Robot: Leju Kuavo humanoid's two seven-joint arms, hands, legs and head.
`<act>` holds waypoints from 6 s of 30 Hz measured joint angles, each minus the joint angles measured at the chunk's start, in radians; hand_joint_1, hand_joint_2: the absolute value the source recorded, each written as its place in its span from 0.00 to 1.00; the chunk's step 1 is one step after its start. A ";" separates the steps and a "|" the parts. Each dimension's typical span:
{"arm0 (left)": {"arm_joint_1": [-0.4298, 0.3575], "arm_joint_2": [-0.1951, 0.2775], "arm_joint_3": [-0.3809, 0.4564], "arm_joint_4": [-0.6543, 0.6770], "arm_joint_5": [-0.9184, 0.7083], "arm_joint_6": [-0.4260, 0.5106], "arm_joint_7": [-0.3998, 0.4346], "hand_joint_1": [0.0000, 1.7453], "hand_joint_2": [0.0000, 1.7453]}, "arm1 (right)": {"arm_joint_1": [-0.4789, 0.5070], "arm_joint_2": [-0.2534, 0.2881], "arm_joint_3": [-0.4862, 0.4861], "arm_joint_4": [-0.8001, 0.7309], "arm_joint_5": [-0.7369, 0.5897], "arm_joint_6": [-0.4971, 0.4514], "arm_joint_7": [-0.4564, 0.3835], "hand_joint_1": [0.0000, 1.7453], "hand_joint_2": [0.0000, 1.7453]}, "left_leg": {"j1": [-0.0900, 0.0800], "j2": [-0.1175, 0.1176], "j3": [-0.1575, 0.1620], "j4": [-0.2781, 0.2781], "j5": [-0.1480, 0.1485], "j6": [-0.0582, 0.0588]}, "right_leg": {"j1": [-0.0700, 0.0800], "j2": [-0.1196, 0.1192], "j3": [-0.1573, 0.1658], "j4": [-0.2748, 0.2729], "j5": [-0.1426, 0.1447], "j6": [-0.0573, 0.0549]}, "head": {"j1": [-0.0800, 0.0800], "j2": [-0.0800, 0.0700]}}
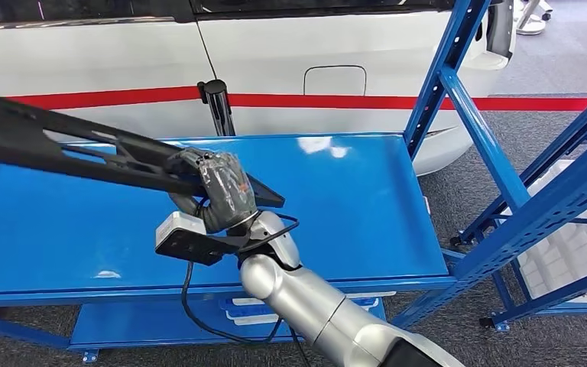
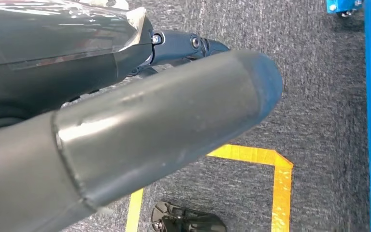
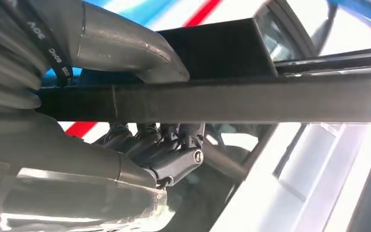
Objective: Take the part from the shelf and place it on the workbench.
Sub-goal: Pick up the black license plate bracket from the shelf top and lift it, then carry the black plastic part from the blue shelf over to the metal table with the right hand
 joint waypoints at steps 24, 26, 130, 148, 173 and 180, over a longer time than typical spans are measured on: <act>0.003 -0.001 0.010 0.000 -0.038 -0.044 -0.027 0.00 1.00 | 0.171 -0.159 -0.245 -0.570 -0.367 0.168 -0.180 1.00 1.00 | -0.002 0.000 0.000 0.000 -0.001 0.002 | -0.001 0.000 0.000 -0.001 0.000 0.000 | 0.000 0.000; 0.001 -0.001 0.013 0.000 -0.031 -0.047 -0.023 0.00 1.00 | 0.171 -0.167 -0.244 -0.580 -0.372 0.184 -0.181 1.00 1.00 | -0.001 0.000 0.000 0.000 -0.001 0.002 | -0.001 0.000 0.000 -0.001 0.000 0.000 | 0.000 0.000; -0.040 -0.009 0.061 -0.001 -0.032 -0.091 -0.056 0.00 1.00 | 0.222 -0.236 -0.242 -0.633 -0.307 0.316 -0.099 1.00 1.00 | 0.047 0.019 -0.184 0.257 0.036 -0.062 | -0.029 -0.036 0.023 -0.030 -0.004 0.008 | 0.002 0.000; -0.040 -0.011 0.070 -0.001 -0.031 -0.085 -0.059 0.00 1.00 | 0.239 -0.226 -0.262 -0.634 -0.294 0.335 -0.108 1.00 1.00 | 0.014 0.021 -0.214 0.031 0.178 0.005 | -0.001 -0.027 0.124 0.040 -0.118 0.040 | 0.012 0.000; -0.033 0.004 0.086 -0.001 -0.025 -0.365 -0.105 0.00 1.00 | 0.268 -0.231 -0.263 -0.628 -0.242 0.358 -0.119 1.00 1.00 | 0.029 0.029 -0.161 0.034 0.121 0.019 | -0.017 -0.028 -0.095 0.278 -0.167 0.034 | 0.010 0.000; -0.032 0.006 0.085 -0.002 -0.033 -0.437 -0.115 0.00 1.00 | 0.272 -0.234 -0.266 -0.632 -0.220 0.378 -0.117 1.00 1.00 | 0.027 0.031 -0.242 0.029 0.217 -0.016 | -0.007 -0.024 0.178 -0.028 -0.155 0.041 | 0.009 0.000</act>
